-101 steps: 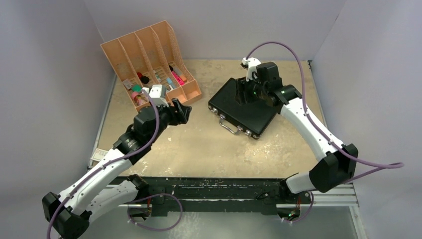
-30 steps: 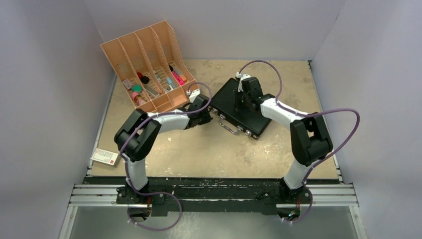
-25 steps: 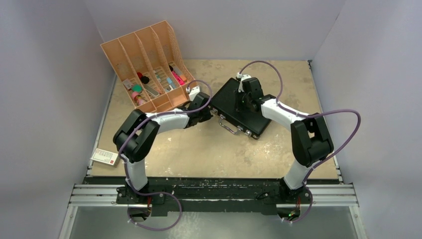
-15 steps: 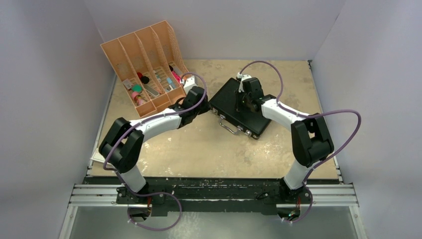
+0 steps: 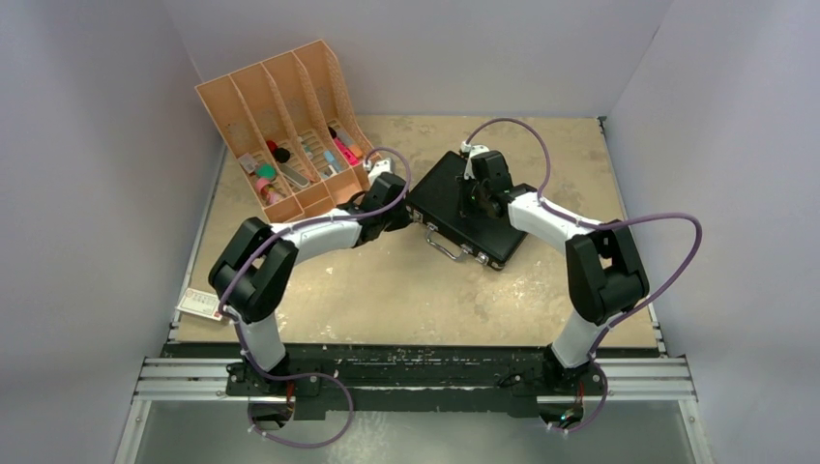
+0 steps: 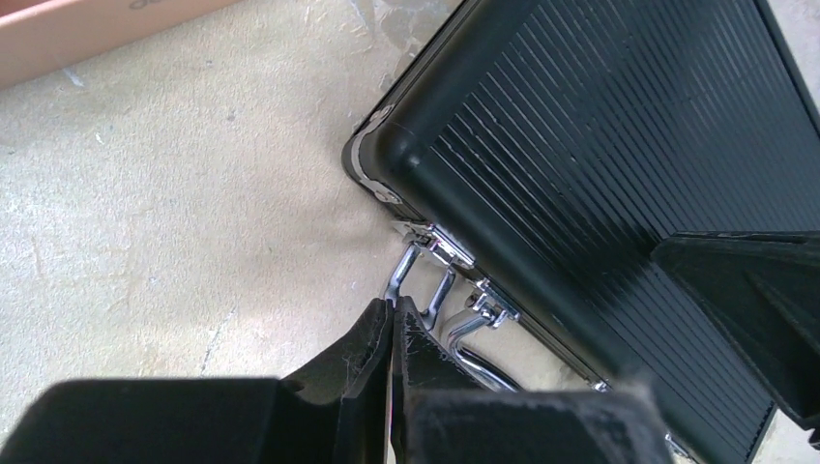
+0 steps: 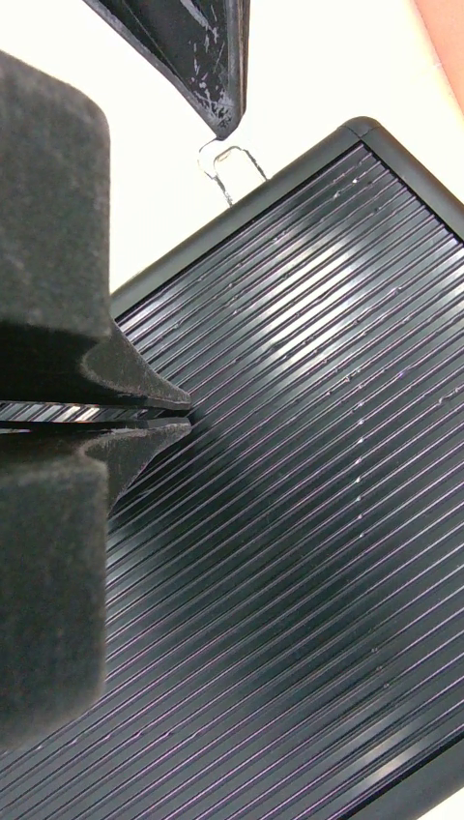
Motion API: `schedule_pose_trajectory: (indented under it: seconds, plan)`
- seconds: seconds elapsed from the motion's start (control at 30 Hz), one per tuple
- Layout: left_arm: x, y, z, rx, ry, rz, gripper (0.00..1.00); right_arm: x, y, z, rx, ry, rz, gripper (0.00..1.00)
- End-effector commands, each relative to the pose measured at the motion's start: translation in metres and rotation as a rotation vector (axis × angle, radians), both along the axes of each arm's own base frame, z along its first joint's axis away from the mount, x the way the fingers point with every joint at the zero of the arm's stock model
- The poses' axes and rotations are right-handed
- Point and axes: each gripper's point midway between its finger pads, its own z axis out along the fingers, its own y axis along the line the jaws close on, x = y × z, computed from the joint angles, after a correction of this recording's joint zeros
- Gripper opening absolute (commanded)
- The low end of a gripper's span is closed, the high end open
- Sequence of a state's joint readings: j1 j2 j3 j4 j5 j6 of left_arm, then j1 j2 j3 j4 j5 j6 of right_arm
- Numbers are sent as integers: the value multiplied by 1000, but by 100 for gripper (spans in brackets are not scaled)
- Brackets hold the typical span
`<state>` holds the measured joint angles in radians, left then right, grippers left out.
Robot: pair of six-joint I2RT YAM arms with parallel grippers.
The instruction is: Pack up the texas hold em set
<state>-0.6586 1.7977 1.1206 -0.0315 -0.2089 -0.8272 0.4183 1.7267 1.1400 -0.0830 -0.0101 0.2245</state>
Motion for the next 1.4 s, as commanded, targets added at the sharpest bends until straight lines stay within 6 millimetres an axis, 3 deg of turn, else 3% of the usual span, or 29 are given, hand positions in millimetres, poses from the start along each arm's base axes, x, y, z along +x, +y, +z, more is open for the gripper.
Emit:
schedule_pose_trajectory:
  seconds: [0.0, 0.3, 0.47, 0.6, 0.73, 0.8, 0.87, 0.93, 1.03, 1.17, 1.37]
  plan:
    - [4, -11, -4, -25, -3, -41, 0, -43, -13, -34, -65, 175, 5, 7]
    - [10, -23, -19, -51, 4, -64, 0, -43, -14, -34, -65, 177, 2, 6]
    - [26, -32, -15, -52, -39, -71, 0, -40, -13, -25, -53, 150, -7, 6]
    - [33, -26, -3, -28, -77, -42, 0, -33, -20, 2, -51, 69, -49, 6]
    - [26, -8, 21, -11, -126, -4, 0, -45, -27, 34, -8, 27, -104, 9]
    - [21, -5, 42, -31, -156, -10, 0, -55, -32, 45, 13, 24, -136, 15]
    - [15, -7, 57, -61, -176, -37, 10, -68, -37, 50, 32, 39, -164, 25]
    - [10, -13, 70, -94, -187, -77, 20, -82, -40, 51, 48, 63, -187, 33]
    - [6, -28, 80, -153, -181, -141, 31, -103, -46, 37, 57, 123, -222, 35]
    - [6, -50, 79, -234, -152, -197, 36, -123, -40, 20, 77, 198, -231, 34]
    - [8, -71, 60, -290, -76, -215, 37, -133, -32, -1, 77, 259, -241, 21]
